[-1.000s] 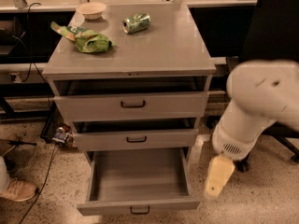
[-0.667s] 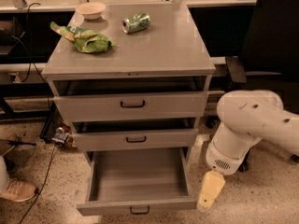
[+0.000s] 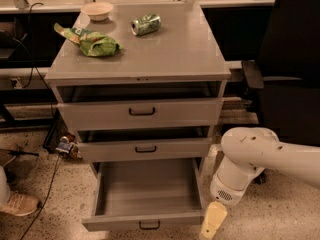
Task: Close bottom drawer
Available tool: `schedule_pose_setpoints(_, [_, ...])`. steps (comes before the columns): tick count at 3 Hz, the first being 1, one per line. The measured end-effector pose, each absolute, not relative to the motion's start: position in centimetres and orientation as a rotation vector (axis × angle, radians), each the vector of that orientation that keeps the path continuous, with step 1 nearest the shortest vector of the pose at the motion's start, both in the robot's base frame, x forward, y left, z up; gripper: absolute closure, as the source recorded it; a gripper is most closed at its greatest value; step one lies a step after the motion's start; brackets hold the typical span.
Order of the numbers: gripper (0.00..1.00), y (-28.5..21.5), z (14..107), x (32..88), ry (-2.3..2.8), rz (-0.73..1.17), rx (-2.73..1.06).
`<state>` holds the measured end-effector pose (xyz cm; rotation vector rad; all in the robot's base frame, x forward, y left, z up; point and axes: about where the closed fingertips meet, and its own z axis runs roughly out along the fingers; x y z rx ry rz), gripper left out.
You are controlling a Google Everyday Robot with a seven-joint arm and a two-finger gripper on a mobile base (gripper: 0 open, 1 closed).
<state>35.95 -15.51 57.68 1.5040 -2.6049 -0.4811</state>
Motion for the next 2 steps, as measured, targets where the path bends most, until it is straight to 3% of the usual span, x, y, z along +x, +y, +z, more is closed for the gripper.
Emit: schedule_pose_setpoints(2, [0.02, -15.9, 46.6, 33.7, -2.584, -0.616, 1.389])
